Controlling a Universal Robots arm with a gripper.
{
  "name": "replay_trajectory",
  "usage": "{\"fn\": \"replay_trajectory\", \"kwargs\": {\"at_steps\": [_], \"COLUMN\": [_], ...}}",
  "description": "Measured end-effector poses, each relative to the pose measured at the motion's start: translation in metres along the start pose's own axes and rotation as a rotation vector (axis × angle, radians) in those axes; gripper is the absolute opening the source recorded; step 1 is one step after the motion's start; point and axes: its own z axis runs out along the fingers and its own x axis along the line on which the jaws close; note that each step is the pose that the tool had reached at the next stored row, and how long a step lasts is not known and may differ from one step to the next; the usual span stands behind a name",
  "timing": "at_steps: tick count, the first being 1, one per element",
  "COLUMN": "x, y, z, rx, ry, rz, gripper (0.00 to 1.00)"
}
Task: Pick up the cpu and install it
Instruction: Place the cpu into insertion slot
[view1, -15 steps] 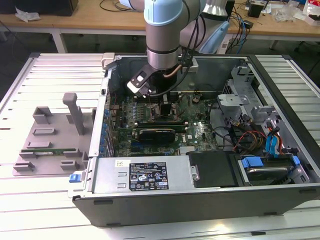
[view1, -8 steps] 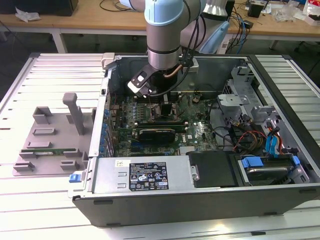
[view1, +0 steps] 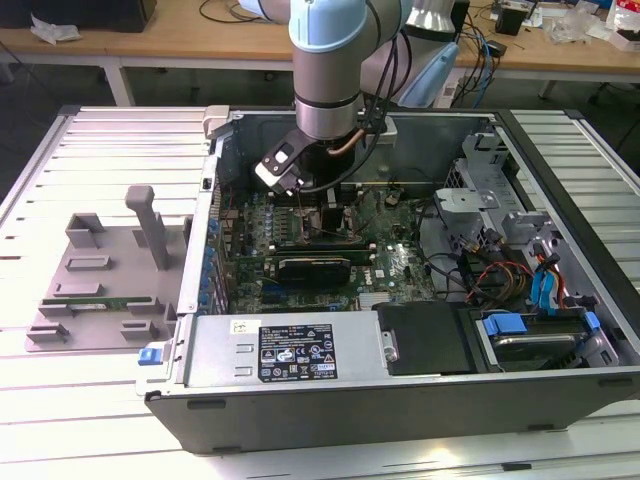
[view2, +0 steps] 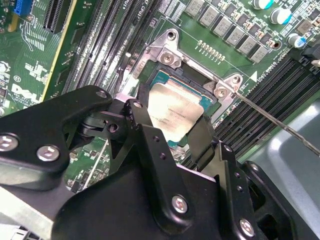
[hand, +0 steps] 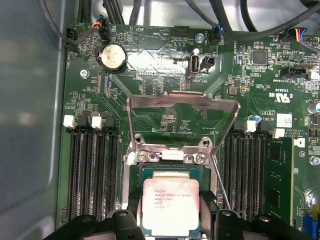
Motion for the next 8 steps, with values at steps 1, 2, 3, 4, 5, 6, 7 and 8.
{"fn": "replay_trajectory", "kwargs": {"at_steps": [1,2,3,4,5,6,7,8], "x": [0.0001,0.0001,0.0000,0.0000,0.0000,0.0000,0.0000,0.0000], "y": [0.0000,0.0000,-0.0001,-0.0001,-0.0001,-0.0001,-0.0001,-0.0001], "z": [0.0005,0.0008,0.0009,0.0009,0.0010,0.0012,0.0012,0.0012], "rx": [-0.0002,-0.0002,0.0000,0.0001,0.0000,0.0000,0.0000,0.0000], "ry": [0.0004,0.0002,0.0000,-0.0002,0.0000,0.0001,0.0002,0.0001], "rz": [0.000,0.000,0.000,0.000,0.000,0.000,0.000,0.000], "gripper": [0.55,0.55,0.55,0.55,0.55,0.55,0.55,0.55]}}
